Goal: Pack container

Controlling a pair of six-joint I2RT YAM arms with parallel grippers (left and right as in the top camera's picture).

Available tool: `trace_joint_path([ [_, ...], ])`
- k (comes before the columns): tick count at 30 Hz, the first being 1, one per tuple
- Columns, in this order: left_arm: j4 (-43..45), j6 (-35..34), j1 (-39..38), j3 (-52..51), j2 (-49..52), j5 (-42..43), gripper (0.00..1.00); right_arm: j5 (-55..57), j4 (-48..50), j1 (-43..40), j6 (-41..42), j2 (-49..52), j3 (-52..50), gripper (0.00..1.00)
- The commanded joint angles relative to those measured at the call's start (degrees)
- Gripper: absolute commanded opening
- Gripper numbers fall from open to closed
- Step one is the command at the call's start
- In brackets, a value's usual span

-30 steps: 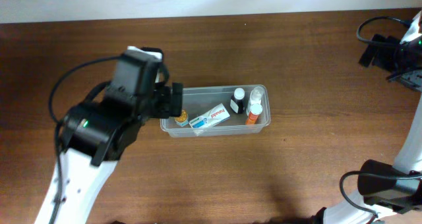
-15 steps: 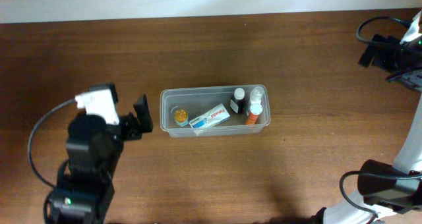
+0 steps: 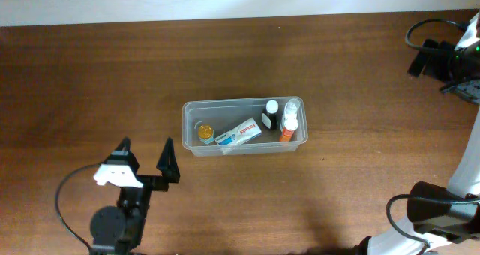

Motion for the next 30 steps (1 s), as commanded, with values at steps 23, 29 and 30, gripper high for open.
trace_joint_path([
  [23, -7.4, 3.4, 5.7, -12.1, -17.2, 0.7, 0.99, 0.5, -0.3, -0.1, -0.4, -1.6, 0.9, 0.98],
  [29, -9.7, 6.3, 5.7, -12.0, -17.2, 0.0, 0.99, 0.5, -0.3, -0.1, -0.4, -1.6, 0.9, 0.98],
  [30, -9.7, 6.3, 5.7, -12.0, -17.2, 0.1, 0.99, 0.5, -0.3, -0.1, -0.4, -1.6, 0.9, 0.98],
])
